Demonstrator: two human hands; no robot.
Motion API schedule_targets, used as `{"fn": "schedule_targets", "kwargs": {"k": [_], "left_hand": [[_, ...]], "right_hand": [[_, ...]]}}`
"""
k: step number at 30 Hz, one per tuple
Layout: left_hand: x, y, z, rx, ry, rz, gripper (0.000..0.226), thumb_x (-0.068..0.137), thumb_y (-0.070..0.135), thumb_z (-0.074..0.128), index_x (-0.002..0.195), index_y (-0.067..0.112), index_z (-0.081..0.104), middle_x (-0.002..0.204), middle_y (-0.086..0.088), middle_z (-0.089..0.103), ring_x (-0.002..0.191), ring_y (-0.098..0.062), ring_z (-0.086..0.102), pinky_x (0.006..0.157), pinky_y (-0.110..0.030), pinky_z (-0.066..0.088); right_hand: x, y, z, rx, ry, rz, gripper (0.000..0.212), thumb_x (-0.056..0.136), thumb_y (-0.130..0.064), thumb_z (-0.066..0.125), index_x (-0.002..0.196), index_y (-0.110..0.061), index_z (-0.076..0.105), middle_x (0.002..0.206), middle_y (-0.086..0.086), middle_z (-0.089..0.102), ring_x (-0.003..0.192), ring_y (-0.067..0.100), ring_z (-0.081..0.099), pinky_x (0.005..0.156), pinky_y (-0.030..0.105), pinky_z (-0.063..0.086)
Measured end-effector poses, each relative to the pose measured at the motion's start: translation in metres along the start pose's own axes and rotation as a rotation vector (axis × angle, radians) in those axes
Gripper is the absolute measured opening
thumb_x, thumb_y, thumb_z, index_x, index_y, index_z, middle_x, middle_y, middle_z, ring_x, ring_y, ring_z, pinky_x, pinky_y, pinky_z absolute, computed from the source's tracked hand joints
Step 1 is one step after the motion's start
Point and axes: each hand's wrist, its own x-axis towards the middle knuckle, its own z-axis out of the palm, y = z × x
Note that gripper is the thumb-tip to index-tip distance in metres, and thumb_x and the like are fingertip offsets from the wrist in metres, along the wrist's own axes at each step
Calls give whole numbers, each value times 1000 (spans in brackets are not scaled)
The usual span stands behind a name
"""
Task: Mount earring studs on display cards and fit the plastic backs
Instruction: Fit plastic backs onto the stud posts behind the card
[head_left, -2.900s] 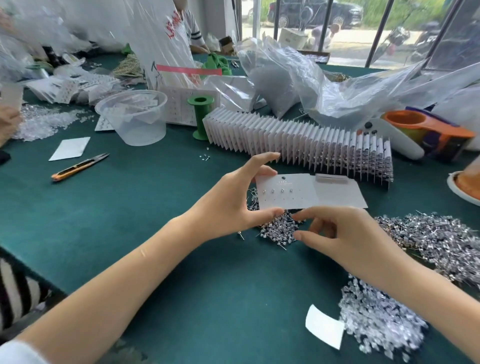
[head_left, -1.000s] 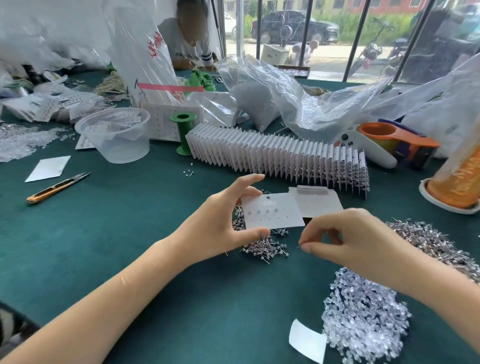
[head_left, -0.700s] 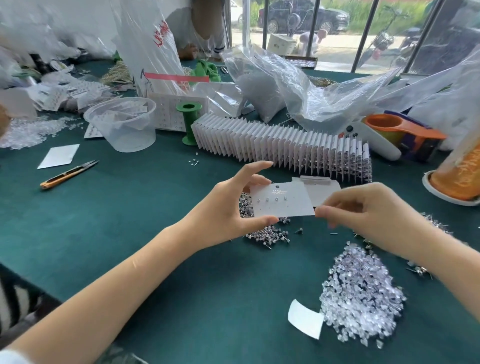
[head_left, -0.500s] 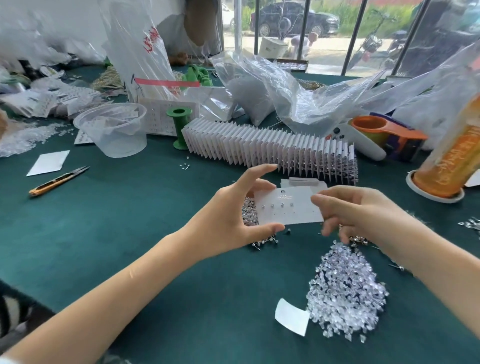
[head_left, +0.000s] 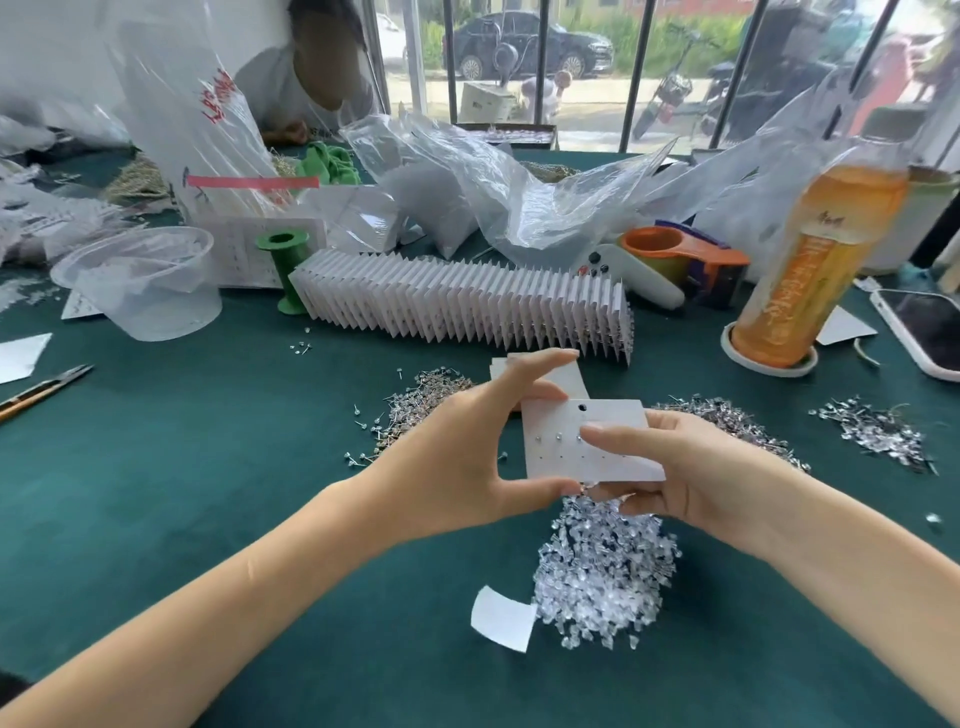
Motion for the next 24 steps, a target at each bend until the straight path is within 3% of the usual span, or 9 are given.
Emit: {"fn": "schedule_targets", "kwargs": {"k": [6,8,10,12,15,19,24], "left_hand": [[17,7,10,-53,22,53,77,75,46,74,138,37,31,127,15,55,118,4,49,99,-14,37],[21,3,14,-168,139,-5,55,81,42,68,129,29,45,117,12,60,109,3,54,93,-14,42],[21,-5,17,-164,192,-85,26,85,30,67,109,26,56,94,12,64,87,5,58,79,-12,44],[15,-15,21,-62,108,-98,11,85,20,69,93,24,63,81,12,64,74,3,57,70,-11,42],[6,-20,27,16,-61,-41,3,83,19,71,86,20,70,80,8,66,73,-4,58,66,-14,45],[7,-19,27,11,-88,-21,3,81,25,72,84,24,72,80,8,67,73,-9,61,68,-21,50],[8,-16,26,-7,-117,-34,3,80,24,74,80,23,71,77,10,64,67,-2,56,64,-12,44]], "right_hand": [[-7,7,-14,34,151,-82,44,57,-28,76,97,-12,69,80,7,75,56,13,67,47,20,52],[-9,10,-20,85,239,-154,40,56,-28,75,94,-15,70,77,4,75,54,11,67,46,18,51],[-10,13,-26,129,317,-223,45,51,-31,76,93,-17,70,77,1,75,56,11,67,47,18,53],[-10,16,-29,148,365,-282,48,44,-34,79,89,-18,71,81,0,76,60,11,69,55,22,58],[-10,19,-27,167,365,-353,39,44,-34,80,80,-20,75,84,1,76,64,13,70,58,22,57],[-10,22,-25,201,352,-419,33,50,-28,79,82,-19,75,89,2,76,71,12,72,56,20,55],[-9,26,-24,163,364,-447,40,47,-33,80,85,-20,75,92,1,76,76,13,72,58,20,55]]}}
